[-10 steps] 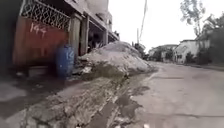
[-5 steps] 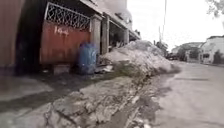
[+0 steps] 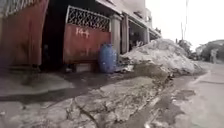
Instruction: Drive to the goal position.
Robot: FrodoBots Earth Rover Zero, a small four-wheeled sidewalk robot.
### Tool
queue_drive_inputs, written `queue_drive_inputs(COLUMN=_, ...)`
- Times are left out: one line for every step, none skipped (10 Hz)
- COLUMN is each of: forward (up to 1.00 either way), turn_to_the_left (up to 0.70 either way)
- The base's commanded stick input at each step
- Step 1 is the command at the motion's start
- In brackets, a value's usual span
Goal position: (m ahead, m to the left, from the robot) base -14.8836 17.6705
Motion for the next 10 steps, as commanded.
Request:
queue_drive_inputs(forward=-0.37, turn_to_the_left=0.33)
queue_drive_inputs(forward=-0.48, turn_to_the_left=0.38)
queue_drive_inputs(forward=-0.48, turn_to_the_left=0.38)
queue_drive_inputs(forward=-0.48, turn_to_the_left=0.38)
queue_drive_inputs(forward=-0.48, turn_to_the_left=0.37)
queue_drive_inputs(forward=-0.48, turn_to_the_left=0.27)
queue_drive_inputs(forward=-0.48, turn_to_the_left=0.18)
queue_drive_inputs(forward=-0.48, turn_to_the_left=0.14)
queue_drive_inputs(forward=-0.48, turn_to_the_left=0.12)
queue_drive_inputs(forward=-0.48, turn_to_the_left=0.11)
